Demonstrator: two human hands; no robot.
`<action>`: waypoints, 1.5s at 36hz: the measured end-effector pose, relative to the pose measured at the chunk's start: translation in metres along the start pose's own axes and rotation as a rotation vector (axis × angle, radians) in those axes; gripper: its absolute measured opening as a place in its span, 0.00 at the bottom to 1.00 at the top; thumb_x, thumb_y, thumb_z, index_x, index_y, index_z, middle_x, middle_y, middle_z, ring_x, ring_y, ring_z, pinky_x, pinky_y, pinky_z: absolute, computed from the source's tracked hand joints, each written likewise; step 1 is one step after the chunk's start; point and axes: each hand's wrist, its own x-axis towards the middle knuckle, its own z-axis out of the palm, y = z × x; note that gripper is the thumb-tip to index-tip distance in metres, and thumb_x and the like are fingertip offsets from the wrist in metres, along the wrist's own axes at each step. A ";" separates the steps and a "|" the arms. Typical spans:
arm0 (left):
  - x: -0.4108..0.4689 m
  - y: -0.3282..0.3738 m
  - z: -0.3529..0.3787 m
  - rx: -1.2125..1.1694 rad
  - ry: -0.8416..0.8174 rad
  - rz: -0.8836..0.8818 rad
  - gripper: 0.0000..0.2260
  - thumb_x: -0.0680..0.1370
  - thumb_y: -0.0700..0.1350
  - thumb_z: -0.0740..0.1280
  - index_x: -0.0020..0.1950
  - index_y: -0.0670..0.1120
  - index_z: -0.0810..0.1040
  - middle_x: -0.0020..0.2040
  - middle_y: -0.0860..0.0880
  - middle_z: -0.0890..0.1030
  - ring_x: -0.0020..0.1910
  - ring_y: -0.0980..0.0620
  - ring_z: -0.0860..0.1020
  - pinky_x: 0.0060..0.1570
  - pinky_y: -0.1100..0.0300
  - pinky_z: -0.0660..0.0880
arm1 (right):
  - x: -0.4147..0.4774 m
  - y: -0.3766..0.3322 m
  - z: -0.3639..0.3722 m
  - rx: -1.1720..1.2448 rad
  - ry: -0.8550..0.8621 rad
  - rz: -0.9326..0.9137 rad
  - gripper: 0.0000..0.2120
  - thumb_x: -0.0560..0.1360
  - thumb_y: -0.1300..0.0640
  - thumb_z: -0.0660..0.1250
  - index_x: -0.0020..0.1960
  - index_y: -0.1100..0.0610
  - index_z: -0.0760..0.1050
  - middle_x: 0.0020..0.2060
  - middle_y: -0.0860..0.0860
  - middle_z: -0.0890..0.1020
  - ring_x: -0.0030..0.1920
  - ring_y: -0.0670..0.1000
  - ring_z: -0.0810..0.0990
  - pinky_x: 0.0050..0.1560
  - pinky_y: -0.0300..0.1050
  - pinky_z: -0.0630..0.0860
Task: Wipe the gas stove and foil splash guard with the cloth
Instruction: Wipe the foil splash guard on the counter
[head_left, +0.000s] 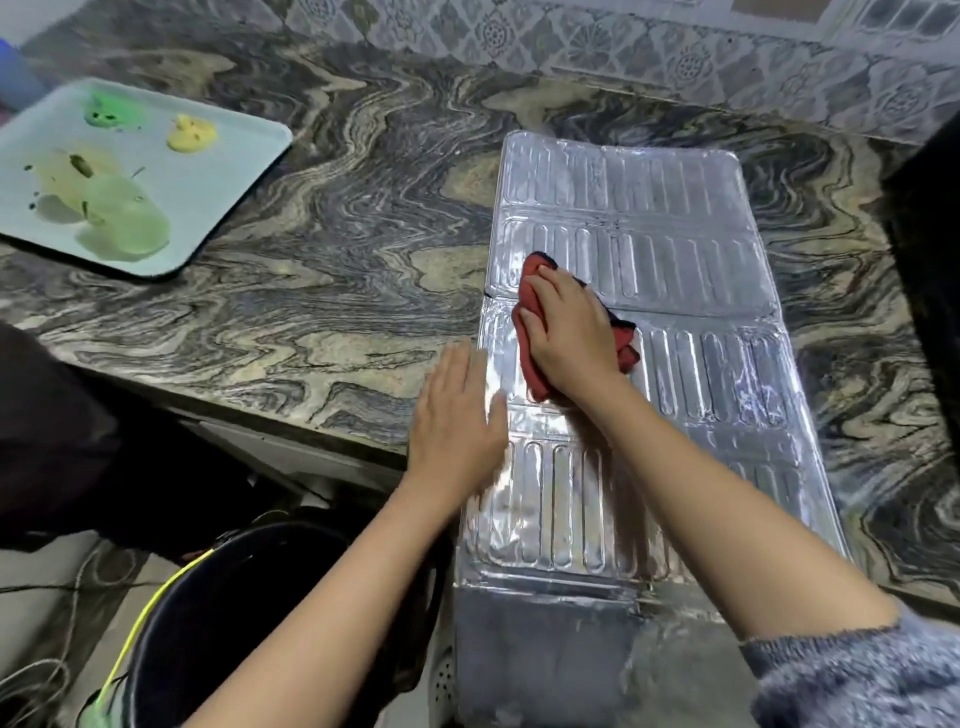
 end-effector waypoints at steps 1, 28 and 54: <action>0.013 -0.001 0.000 0.016 -0.007 0.007 0.24 0.81 0.49 0.52 0.76 0.45 0.53 0.77 0.47 0.51 0.76 0.51 0.46 0.73 0.57 0.42 | 0.000 0.001 0.000 0.004 -0.007 -0.025 0.20 0.78 0.52 0.58 0.68 0.56 0.67 0.70 0.53 0.68 0.71 0.53 0.63 0.72 0.52 0.56; 0.051 0.001 0.015 0.156 -0.037 -0.034 0.25 0.81 0.50 0.44 0.76 0.48 0.38 0.77 0.51 0.39 0.75 0.56 0.39 0.72 0.58 0.36 | 0.056 0.069 -0.021 -0.058 -0.119 0.052 0.22 0.79 0.51 0.52 0.73 0.53 0.60 0.74 0.51 0.60 0.73 0.53 0.58 0.73 0.51 0.51; 0.130 0.026 0.015 0.158 -0.042 -0.039 0.28 0.80 0.57 0.48 0.77 0.46 0.48 0.78 0.47 0.47 0.76 0.51 0.46 0.73 0.53 0.42 | 0.008 0.155 -0.070 -0.223 0.045 0.506 0.24 0.79 0.52 0.53 0.73 0.57 0.60 0.74 0.54 0.60 0.74 0.54 0.57 0.73 0.51 0.49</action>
